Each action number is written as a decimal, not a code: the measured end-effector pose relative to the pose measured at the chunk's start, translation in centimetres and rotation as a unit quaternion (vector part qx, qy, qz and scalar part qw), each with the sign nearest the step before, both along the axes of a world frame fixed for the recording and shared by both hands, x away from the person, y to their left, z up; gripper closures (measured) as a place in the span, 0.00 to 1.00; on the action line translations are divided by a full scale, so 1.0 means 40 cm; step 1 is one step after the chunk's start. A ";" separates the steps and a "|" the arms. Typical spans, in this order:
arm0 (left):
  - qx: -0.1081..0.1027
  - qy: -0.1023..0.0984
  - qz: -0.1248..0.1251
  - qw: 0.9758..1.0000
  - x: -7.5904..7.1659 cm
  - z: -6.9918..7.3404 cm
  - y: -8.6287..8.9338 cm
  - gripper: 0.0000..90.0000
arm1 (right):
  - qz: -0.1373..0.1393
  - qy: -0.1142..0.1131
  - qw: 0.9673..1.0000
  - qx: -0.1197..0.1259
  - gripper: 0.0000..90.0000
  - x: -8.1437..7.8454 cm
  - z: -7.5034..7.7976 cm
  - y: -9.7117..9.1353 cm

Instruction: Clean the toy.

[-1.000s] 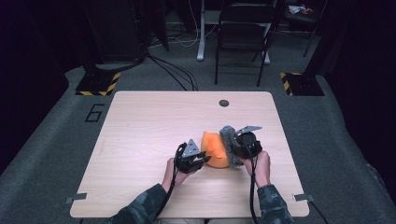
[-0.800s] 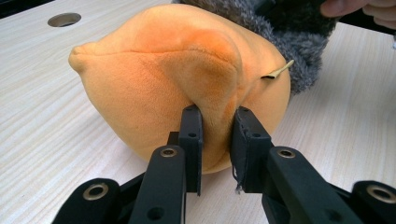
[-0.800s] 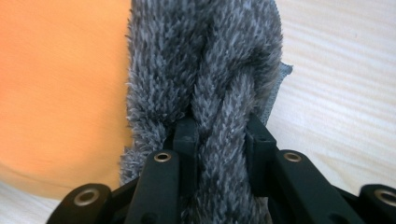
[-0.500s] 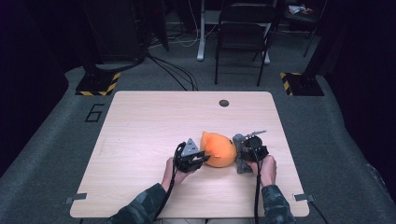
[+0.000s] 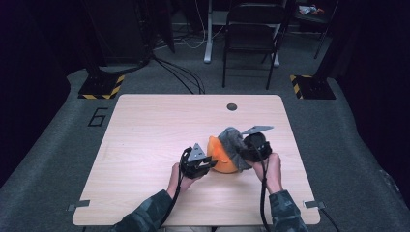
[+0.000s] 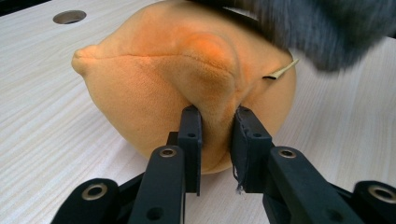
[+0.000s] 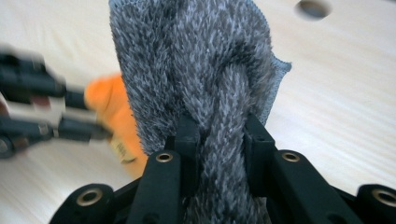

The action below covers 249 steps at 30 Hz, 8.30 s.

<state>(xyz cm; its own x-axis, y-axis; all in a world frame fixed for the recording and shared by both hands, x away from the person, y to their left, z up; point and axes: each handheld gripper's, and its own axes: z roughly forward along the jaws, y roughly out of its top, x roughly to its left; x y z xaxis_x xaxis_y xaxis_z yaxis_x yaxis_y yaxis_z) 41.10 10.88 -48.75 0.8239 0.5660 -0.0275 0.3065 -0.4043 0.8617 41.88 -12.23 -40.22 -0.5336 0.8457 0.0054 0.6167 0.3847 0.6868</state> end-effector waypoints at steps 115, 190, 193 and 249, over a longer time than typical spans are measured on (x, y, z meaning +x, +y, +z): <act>-0.005 0.020 0.001 1.000 -0.007 0.000 -0.003 0.80 | 0.021 -0.026 0.999 0.013 0.80 -0.003 -0.064 0.048; 0.027 -0.018 0.030 0.999 -0.015 -0.026 -0.026 0.79 | -0.039 -0.014 0.999 -0.027 0.81 0.016 -0.094 -0.007; 0.023 -0.016 0.032 0.999 -0.013 -0.017 -0.024 0.80 | -0.043 -0.019 0.998 -0.033 0.81 0.009 -0.077 -0.006; 0.001 0.017 0.007 1.000 -0.015 0.003 -0.019 0.80 | -0.072 0.031 0.997 0.004 0.80 0.046 -0.156 -0.087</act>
<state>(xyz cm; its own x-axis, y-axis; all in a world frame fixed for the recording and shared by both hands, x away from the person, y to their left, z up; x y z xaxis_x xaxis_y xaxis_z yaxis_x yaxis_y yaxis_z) 40.49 10.10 -48.61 0.8142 0.5780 -0.0550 0.3419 -0.4006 0.8501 43.74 -15.70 -46.47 -0.4048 0.9134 0.0424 0.7066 0.2830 0.6486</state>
